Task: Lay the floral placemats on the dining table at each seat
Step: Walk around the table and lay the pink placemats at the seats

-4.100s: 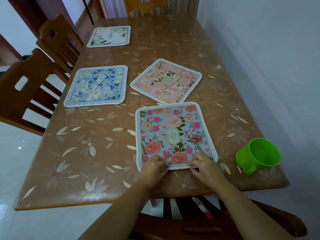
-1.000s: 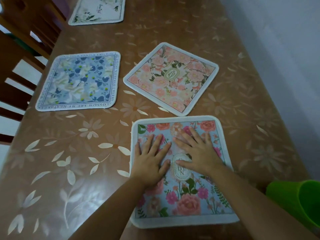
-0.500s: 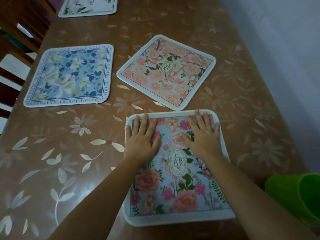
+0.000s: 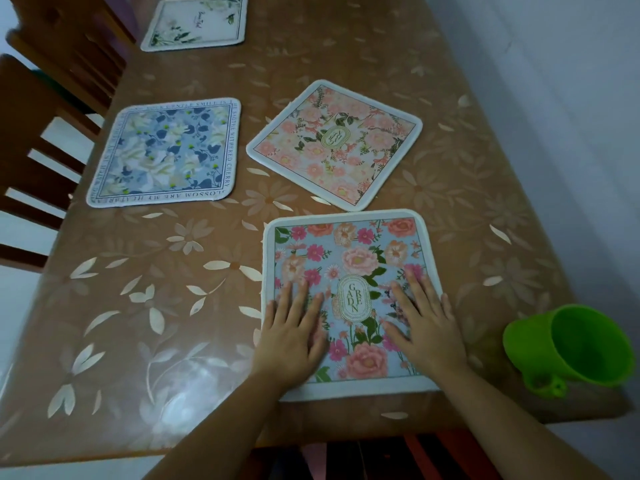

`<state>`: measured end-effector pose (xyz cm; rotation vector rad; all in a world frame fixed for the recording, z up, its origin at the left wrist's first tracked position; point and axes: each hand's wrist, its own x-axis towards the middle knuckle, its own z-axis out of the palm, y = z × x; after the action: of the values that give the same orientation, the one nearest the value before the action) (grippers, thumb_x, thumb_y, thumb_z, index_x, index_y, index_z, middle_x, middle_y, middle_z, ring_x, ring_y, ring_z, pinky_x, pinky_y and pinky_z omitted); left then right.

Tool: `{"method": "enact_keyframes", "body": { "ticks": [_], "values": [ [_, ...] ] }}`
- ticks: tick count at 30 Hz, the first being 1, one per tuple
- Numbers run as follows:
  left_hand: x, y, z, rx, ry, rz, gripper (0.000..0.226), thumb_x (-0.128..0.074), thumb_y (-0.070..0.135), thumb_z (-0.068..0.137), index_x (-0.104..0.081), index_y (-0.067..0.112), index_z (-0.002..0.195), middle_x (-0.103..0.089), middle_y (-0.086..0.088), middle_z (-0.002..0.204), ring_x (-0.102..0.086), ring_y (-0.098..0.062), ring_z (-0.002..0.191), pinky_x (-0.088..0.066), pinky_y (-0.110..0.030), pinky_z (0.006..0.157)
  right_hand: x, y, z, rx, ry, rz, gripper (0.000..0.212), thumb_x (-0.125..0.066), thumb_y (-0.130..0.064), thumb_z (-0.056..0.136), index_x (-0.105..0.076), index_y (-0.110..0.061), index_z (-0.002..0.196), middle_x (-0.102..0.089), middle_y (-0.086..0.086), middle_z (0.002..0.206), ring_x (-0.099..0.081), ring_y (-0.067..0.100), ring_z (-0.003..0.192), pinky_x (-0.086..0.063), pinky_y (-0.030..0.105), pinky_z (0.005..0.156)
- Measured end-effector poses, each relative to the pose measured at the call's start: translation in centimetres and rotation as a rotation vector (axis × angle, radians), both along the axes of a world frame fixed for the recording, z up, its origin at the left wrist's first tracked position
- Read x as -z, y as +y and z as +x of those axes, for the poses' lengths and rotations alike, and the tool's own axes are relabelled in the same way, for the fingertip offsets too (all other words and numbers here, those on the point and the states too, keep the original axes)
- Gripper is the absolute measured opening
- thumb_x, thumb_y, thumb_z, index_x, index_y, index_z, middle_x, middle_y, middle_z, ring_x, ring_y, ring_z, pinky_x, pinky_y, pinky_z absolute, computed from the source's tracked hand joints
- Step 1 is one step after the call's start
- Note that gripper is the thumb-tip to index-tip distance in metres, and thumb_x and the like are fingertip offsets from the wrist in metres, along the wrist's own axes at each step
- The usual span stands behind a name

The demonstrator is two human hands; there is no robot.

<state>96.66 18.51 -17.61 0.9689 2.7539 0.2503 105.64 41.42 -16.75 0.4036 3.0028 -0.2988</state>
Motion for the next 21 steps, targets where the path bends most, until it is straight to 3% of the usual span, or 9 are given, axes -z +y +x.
{"method": "enact_keyframes", "body": {
  "ticks": [7,11,16,19,21],
  "values": [
    [0.0,-0.6,1.2,0.007,-0.02,-0.047,0.061,-0.004,0.06,0.087,0.014,0.035,0.139,0.013,0.002,0.151,0.025,-0.019,0.135,0.022,-0.042,0.105,-0.9,-3.5,1.7,0.024,-0.06,0.034,0.071,-0.008,-0.067,0.085,-0.023,-0.025,0.14,-0.026,0.01,0.148,-0.022,0.037,0.135,-0.019,0.058,0.104],
    [-0.2,-0.6,1.1,0.003,-0.042,-0.013,0.058,-0.012,0.054,0.09,0.005,0.033,0.141,0.007,0.004,0.151,0.021,-0.019,0.137,0.019,-0.044,0.106,-1.0,-5.3,1.0,0.005,-0.075,0.029,0.071,-0.007,-0.067,0.085,-0.026,-0.026,0.139,-0.026,0.009,0.148,-0.021,0.036,0.136,-0.013,0.055,0.109],
    [-0.2,-0.8,0.6,-0.012,-0.081,0.063,0.056,-0.009,0.051,0.091,0.004,0.03,0.141,0.007,0.008,0.15,0.019,-0.013,0.137,0.023,-0.036,0.108,-0.9,-7.9,-1.5,0.022,-0.107,0.018,0.069,-0.004,-0.066,0.084,-0.018,-0.029,0.14,-0.019,0.006,0.15,-0.015,0.036,0.137,-0.013,0.057,0.105],
    [-0.1,-1.7,-0.8,0.037,-0.098,0.068,0.056,-0.008,0.051,0.092,0.004,0.029,0.141,0.007,0.006,0.15,0.018,-0.015,0.137,0.021,-0.043,0.108,-0.8,-9.2,-3.5,0.041,-0.107,0.007,0.069,-0.001,-0.067,0.082,-0.008,-0.032,0.141,-0.009,0.005,0.152,-0.003,0.034,0.138,-0.005,0.055,0.107],
    [-0.3,-2.8,-2.2,0.061,-0.113,0.069,0.057,-0.009,0.05,0.091,0.0,0.026,0.142,0.005,0.005,0.15,0.015,-0.017,0.138,0.015,-0.051,0.107,-1.0,-10.1,-4.9,0.06,-0.112,-0.002,0.072,0.002,-0.067,0.082,-0.015,-0.03,0.141,-0.017,0.008,0.151,-0.009,0.035,0.138,-0.008,0.056,0.106]
  ]
}}
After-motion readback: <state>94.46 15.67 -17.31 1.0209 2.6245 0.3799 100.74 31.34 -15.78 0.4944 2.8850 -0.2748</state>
